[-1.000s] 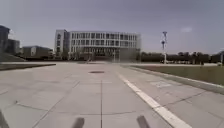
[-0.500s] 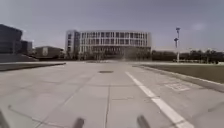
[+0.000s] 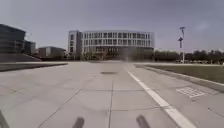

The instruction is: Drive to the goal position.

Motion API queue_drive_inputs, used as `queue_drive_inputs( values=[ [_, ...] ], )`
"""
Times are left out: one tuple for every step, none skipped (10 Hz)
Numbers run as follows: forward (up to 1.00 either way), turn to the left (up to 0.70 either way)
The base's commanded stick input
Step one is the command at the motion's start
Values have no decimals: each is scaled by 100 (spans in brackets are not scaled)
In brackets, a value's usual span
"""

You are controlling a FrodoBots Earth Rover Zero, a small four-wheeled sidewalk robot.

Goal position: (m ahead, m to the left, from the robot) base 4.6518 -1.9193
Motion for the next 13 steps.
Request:
queue_drive_inputs(
  values=[
    [70,0],
    [70,0],
    [70,0],
    [70,0],
    [70,-19],
    [70,-35],
    [70,-26],
    [70,0],
    [70,0],
    [70,0],
    [70,0],
    [70,0],
    [70,0]
  ],
)
